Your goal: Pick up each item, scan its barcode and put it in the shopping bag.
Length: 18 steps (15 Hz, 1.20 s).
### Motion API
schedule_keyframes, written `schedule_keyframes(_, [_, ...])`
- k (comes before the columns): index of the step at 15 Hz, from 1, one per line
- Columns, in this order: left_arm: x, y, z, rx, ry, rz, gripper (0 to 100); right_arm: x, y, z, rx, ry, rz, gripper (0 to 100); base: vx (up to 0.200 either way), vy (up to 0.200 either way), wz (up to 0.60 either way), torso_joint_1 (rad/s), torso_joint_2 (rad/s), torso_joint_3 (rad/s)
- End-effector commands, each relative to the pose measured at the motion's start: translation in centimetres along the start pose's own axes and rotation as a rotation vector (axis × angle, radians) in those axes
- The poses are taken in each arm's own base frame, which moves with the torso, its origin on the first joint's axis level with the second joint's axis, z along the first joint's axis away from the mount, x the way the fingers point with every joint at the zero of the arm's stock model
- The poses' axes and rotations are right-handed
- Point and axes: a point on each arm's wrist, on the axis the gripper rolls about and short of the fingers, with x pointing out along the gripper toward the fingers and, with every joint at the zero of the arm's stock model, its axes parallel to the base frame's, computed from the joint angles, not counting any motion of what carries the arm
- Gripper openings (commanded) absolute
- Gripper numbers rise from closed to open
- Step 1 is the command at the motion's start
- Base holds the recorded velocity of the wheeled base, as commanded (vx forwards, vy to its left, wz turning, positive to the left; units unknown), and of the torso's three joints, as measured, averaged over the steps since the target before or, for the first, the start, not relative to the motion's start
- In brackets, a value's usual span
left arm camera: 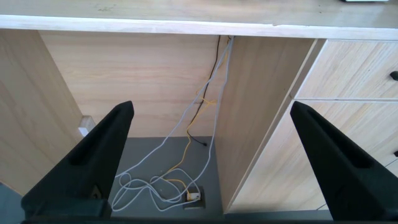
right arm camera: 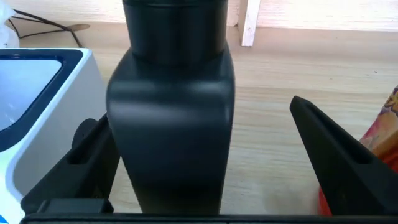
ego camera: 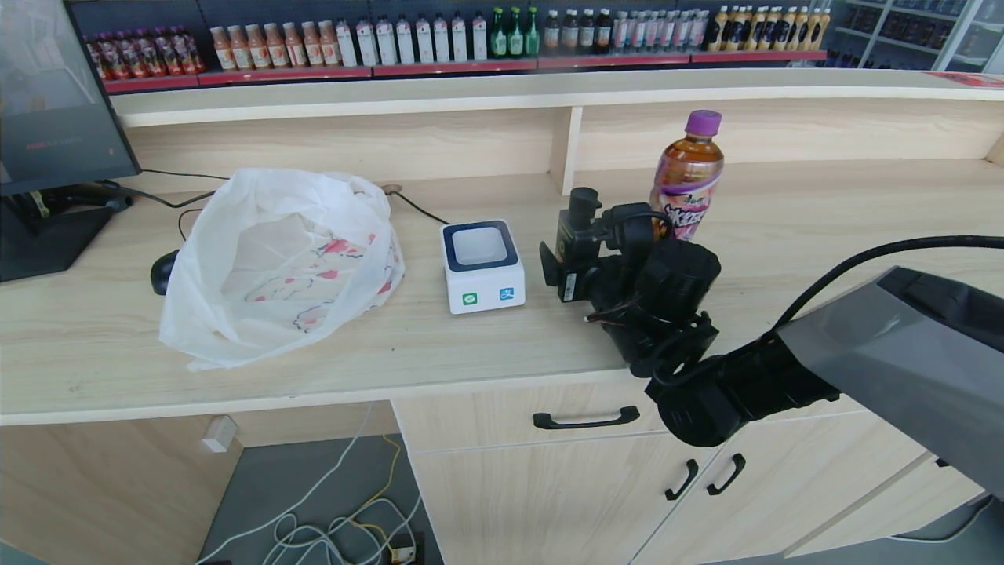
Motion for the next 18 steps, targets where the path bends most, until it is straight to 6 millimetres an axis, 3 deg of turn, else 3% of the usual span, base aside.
schedule_keyframes(1, [0.0,0.0,0.0,0.000,0.001,0.000,100,0.1,-0.2,-0.2,-0.004,0.007,-0.003,100,0.000,0.000,0.00,0.000,0.00,0.000])
schedule_keyframes(5, [0.0,0.0,0.0,0.000,0.001,0.000,100,0.6,0.2,0.5,0.001,-0.003,0.002,100,0.000,0.000,0.00,0.000,0.00,0.000])
schedule_keyframes(6, [0.0,0.0,0.0,0.000,0.001,0.000,100,0.7,0.2,0.6,0.002,-0.008,-0.001,0,0.000,0.000,0.00,0.000,0.00,0.000])
schedule_keyframes(18, [0.0,0.0,0.0,0.000,0.001,0.000,100,0.5,0.2,1.3,0.006,-0.021,0.004,0,0.000,0.000,0.00,0.000,0.00,0.000])
